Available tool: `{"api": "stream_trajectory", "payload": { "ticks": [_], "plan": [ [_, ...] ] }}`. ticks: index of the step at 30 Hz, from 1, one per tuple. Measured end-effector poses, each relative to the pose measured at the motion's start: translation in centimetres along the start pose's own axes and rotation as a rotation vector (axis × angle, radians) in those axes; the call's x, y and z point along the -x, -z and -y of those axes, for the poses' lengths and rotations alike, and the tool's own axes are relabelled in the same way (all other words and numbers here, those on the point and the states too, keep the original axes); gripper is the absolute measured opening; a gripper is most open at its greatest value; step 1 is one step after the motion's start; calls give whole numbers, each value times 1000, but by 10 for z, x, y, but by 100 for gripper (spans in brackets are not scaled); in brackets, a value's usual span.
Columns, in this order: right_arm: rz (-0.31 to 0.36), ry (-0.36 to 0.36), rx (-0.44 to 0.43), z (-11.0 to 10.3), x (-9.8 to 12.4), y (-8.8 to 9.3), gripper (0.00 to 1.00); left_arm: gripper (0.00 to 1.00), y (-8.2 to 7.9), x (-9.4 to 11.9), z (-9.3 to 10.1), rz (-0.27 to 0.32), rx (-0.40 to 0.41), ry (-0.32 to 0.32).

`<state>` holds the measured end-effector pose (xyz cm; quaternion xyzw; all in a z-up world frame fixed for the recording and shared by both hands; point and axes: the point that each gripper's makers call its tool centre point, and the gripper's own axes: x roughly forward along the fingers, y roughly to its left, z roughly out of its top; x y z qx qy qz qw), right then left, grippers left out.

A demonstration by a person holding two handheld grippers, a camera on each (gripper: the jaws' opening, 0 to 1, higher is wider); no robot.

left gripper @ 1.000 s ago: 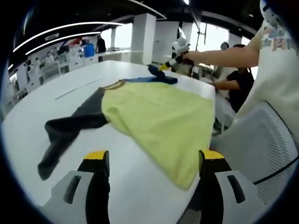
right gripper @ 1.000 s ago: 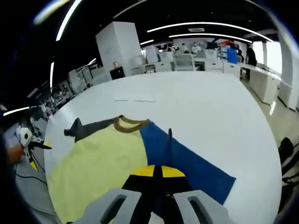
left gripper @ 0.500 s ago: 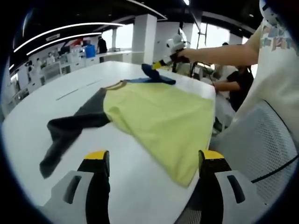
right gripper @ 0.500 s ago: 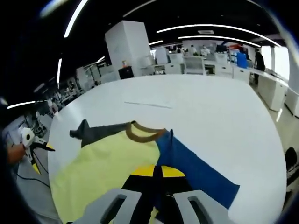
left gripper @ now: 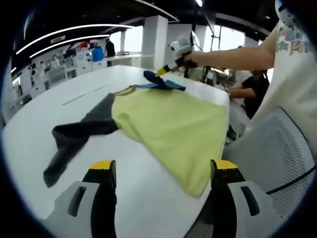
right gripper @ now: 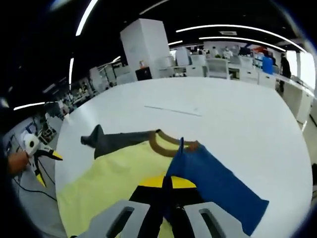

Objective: Fold the garment on the visible template until the final outline fits inside the template.

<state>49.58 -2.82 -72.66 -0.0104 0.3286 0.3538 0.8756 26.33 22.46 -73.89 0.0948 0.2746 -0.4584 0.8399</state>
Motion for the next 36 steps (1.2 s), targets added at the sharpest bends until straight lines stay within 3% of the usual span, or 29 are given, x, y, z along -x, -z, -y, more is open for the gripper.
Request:
{"api": "stream_trajectory", "payload": {
  "ticks": [24,36],
  "plan": [
    [-33,-118,55,-66,-51,-11,0,74,0,3,-3,5,9,-10],
    [-56,-181,107,-110,-73,-15,0,74,2,6,-1,6,12,-11]
  ]
}}
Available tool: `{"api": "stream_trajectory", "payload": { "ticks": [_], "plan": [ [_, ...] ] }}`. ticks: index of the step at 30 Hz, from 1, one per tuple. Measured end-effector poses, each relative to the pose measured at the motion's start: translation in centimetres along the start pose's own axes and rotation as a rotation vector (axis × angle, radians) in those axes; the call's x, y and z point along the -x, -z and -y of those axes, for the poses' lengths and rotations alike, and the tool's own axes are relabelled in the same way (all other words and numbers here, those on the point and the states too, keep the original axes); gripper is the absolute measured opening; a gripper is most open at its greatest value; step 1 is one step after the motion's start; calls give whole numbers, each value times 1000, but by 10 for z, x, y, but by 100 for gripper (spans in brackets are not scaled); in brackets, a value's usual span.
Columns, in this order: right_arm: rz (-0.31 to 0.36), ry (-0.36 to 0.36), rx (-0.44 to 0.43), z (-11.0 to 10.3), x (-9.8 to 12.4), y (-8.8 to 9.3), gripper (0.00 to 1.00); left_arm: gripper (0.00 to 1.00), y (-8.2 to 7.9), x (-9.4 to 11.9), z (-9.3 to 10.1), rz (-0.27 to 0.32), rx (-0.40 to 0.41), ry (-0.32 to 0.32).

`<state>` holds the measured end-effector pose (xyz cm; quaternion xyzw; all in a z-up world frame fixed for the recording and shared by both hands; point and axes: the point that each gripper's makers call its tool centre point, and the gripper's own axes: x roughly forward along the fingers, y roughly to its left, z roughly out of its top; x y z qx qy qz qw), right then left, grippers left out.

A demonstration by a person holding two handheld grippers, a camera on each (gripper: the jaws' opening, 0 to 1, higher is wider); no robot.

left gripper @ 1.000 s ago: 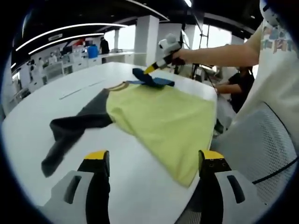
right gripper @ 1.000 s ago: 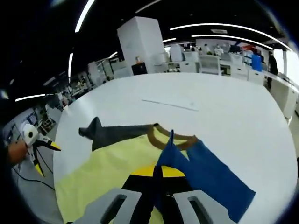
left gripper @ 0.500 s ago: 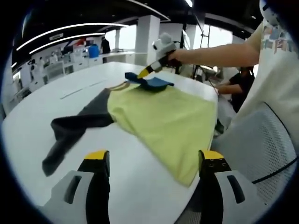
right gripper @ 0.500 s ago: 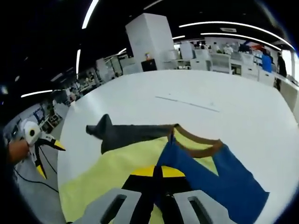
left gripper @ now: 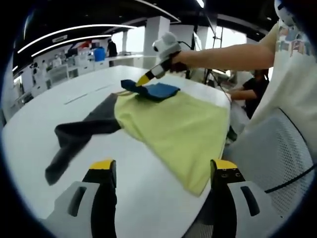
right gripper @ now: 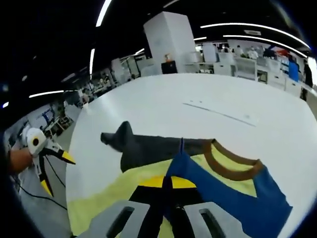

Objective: Fold the garment on the visible template until the final outline fits inside the template.

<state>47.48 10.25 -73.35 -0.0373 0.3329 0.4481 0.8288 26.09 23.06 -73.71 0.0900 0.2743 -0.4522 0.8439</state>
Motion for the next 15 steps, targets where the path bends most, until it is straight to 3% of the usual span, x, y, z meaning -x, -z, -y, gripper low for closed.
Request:
{"api": "stream_trajectory", "payload": {
  "ticks": [15],
  "plan": [
    [-32,-58,49,-33,-23,-3,0,74,3,0,1,2,9,-8]
  ]
}}
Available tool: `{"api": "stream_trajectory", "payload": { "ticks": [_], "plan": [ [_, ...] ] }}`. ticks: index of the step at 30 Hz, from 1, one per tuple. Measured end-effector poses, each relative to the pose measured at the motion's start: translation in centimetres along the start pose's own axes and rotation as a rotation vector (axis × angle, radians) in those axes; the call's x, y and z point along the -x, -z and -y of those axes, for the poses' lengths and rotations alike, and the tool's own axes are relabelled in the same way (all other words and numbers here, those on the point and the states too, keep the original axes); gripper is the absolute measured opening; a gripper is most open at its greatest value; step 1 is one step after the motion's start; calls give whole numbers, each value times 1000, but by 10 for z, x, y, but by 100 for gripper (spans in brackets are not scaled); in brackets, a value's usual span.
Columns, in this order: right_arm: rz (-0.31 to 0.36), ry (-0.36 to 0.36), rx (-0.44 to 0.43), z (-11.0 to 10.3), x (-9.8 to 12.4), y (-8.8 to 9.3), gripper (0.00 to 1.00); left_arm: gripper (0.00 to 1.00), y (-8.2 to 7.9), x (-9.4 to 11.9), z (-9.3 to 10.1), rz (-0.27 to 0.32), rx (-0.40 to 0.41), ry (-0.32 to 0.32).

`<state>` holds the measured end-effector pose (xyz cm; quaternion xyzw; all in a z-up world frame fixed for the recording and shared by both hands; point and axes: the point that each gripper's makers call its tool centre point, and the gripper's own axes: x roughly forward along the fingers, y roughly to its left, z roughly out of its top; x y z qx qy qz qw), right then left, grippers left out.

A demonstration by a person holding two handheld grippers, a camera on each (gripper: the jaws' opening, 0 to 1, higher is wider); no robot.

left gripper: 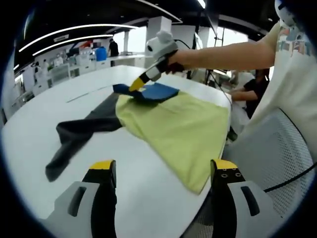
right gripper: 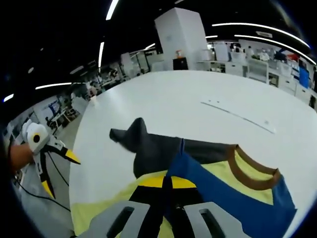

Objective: Fold the garment on the visible template until the final outline fits inside the template.

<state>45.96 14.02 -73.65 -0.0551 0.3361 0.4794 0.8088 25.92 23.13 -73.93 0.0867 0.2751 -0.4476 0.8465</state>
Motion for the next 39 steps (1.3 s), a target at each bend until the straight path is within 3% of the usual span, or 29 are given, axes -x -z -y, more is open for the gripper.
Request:
{"api": "stream_trajectory", "payload": {
  "ticks": [22,28,31,34,39],
  "plan": [
    [-47,-54,25,-25,-23,7,0,74,-1,4,-1,3,9,-18],
    [-32,-55,41,-23,-24,7,1,75,-2,5,-2,7,12,-20],
    [-15,-42,50,-20,-23,5,12,75,-2,6,-3,10,12,-24],
    [13,-23,60,-17,-20,2,29,75,-3,7,-4,12,13,-26],
    [51,3,87,-10,-10,-1,40,75,-4,8,-5,16,13,-29]
  ]
}}
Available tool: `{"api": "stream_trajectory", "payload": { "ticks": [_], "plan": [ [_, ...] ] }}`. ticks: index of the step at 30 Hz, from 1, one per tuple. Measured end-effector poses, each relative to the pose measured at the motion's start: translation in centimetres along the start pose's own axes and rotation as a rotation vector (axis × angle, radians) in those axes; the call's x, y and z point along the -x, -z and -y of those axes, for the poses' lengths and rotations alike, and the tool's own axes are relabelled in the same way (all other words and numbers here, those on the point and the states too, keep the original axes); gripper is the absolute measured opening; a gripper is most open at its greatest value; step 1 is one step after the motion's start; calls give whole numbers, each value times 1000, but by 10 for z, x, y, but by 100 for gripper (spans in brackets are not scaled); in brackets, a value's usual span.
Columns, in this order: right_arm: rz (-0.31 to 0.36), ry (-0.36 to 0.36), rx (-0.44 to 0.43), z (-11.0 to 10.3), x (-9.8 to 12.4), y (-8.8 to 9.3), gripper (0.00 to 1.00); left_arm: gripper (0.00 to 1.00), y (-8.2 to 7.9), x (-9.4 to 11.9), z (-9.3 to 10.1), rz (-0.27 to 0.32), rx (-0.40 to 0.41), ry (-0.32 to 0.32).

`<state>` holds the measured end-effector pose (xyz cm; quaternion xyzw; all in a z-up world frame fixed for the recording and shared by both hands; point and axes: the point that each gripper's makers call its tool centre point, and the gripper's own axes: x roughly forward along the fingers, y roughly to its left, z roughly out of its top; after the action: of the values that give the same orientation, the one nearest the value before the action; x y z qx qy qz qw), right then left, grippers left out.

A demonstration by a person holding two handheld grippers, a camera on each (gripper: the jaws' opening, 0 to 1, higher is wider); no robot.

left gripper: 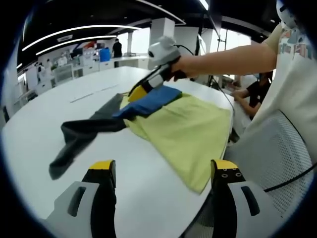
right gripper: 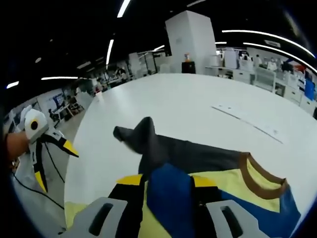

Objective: Fold the garment on the visible template until the final outline fits inside the template.

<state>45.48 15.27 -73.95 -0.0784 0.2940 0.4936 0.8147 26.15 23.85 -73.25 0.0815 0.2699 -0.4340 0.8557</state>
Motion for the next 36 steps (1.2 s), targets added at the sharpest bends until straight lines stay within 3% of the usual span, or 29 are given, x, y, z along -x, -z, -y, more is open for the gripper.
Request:
{"api": "stream_trajectory", "payload": {
  "ticks": [3,13,24,36],
  "plan": [
    [21,13,-1,3,6,0,57,75,-1,-1,-1,1,-1,1],
    [90,88,26,17,34,3,99,76,-5,-3,-2,-1,-10,5],
    [98,113,24,22,65,23,99,76,-13,-7,-6,11,-18,6],
    [137,135,-38,17,97,37,99,76,-20,-9,-11,34,-4,-14]
  ]
}}
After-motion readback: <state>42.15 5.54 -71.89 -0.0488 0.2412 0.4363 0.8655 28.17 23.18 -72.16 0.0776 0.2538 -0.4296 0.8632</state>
